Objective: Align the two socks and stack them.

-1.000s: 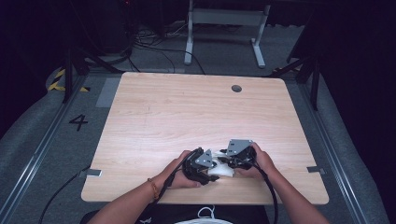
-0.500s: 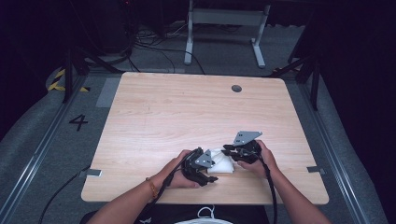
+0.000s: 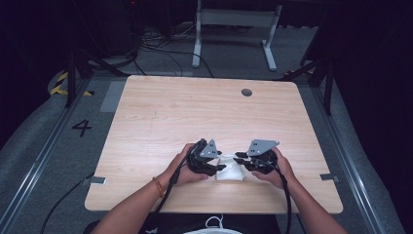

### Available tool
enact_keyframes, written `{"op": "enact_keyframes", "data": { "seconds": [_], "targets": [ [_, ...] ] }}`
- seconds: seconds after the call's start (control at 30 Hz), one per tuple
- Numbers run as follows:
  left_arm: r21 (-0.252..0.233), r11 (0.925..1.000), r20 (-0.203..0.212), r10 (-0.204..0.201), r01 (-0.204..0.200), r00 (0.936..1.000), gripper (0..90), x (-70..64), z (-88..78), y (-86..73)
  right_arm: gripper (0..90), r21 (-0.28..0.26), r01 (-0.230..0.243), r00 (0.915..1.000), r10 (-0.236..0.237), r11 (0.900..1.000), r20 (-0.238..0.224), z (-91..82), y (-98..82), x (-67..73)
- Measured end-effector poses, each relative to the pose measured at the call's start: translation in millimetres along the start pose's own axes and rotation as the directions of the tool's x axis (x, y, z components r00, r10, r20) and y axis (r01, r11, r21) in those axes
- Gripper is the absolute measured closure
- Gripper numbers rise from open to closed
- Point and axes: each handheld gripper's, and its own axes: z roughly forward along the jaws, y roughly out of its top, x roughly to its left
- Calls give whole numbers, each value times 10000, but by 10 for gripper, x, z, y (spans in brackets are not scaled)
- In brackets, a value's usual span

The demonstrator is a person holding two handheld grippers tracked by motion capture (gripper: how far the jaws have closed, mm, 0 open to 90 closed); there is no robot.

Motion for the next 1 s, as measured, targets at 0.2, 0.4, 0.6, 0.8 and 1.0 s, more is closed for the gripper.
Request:
{"op": "enact_keyframes", "data": {
  "seconds": [0.2,0.4,0.6,0.8,1.0],
  "targets": [
    [277,9984,202,-492,487,9986,499,114,107,-109,825,638,204,9990,-177,9978,-421,152,-72,23],
    [-153,9954,540,-935,945,9942,496,177,138,-184,849,624,-405,9980,434,9972,-464,210,-138,-29],
    [95,9966,151,-824,822,9965,442,167,126,-134,804,695,30,10000,-27,9976,-38,185,-70,20],
    [1,9985,-94,-552,552,9984,361,148,30,-86,746,-109,221,9991,-225,9997,-357,62,30,65],
    [0,9998,-263,-195,195,9995,317,75,-217,-45,703,-132,498,9984,-501,9987,-266,5,70,142]
  ]
}}
